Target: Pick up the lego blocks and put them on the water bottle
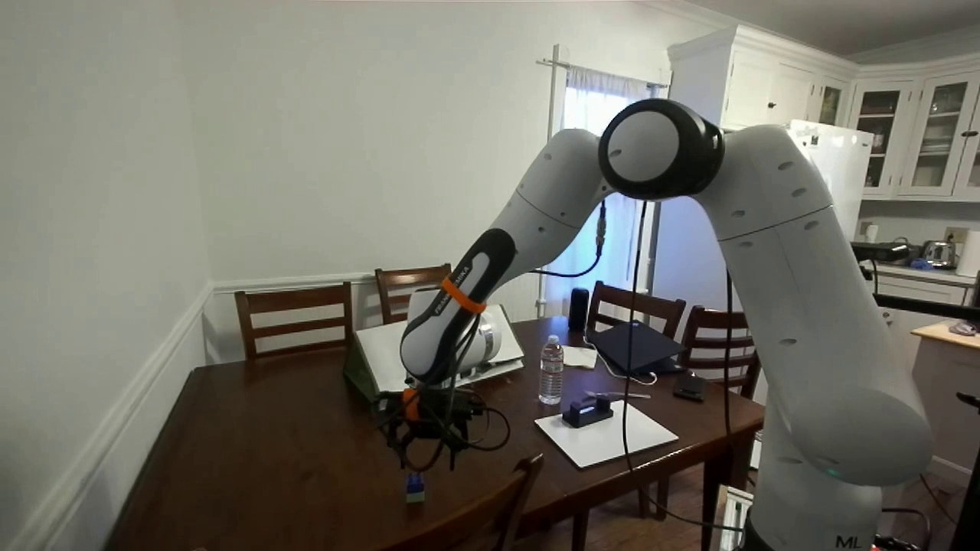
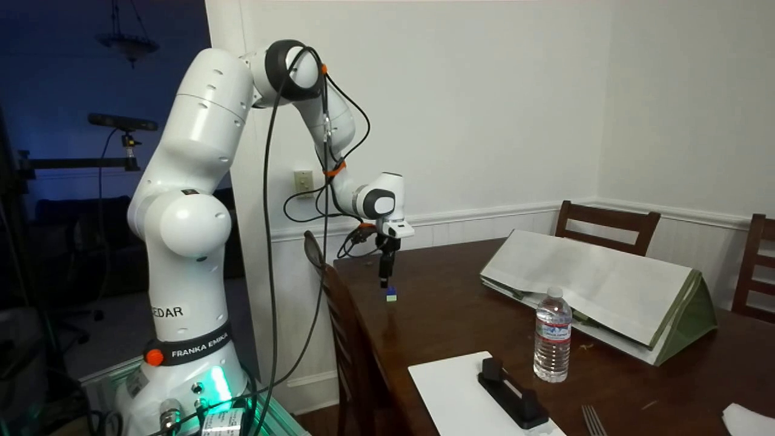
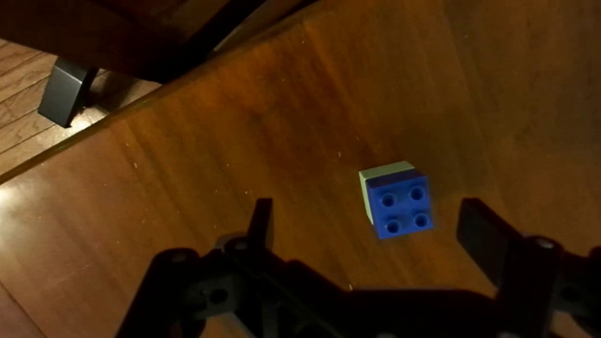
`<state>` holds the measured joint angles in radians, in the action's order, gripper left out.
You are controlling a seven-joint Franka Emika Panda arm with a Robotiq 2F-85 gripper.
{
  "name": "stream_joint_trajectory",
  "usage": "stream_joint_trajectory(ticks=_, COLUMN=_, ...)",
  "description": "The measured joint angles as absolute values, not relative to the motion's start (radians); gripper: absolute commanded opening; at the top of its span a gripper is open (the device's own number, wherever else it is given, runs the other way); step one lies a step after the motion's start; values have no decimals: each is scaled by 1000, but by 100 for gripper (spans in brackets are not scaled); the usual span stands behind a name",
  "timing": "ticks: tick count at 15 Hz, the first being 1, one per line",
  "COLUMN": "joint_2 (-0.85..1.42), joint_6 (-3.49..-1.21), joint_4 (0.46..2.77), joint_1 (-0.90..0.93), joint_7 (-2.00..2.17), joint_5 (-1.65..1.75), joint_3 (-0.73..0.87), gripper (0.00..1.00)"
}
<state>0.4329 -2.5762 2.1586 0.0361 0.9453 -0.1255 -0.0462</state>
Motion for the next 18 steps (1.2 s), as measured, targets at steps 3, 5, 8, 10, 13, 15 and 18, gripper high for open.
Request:
stream_joint_trajectory(ticks=3, joint_2=494, joint_6=-2576, joint_4=2110, joint_1=46, joint_7=917, joint_5=-146, joint_3=-46, gripper=100)
stream_joint_trajectory(ticks=5, joint_2=528, joint_6=-2576, joint_4=2082, joint_1=49, joint_7=888, joint_5=-154, joint_3=-46, gripper=95)
stream_joint_trajectory(ticks=8, joint_2=565, joint_6=-2578, joint_4=2050, joint_1=56, joint_7=854, joint_5=-154, joint_3=-40, gripper=69)
stream_joint_trajectory(ticks=10, joint_2=582, joint_6=-2578, joint_4=2033, joint_1=59, joint_7=835, joint_5=-154, joint_3=-37, gripper=56)
stream_joint_trajectory(ticks=13, joint_2=600, joint_6=-2578, joint_4=2014, joint_1=60, joint_7=816, joint_5=-154, joint_3=-35, gripper=33)
stream_joint_trajectory(ticks=15, joint_2=605, joint_6=-2578, joint_4=2003, joint_1=60, joint_7=803, joint_5=-154, joint_3=-33, gripper=19)
stream_joint_trajectory(ticks=18, joint_2=604, joint_6=-2574, joint_4=1984, joint_1=62, joint_7=797, joint_5=-154, joint_3=-24, gripper=11)
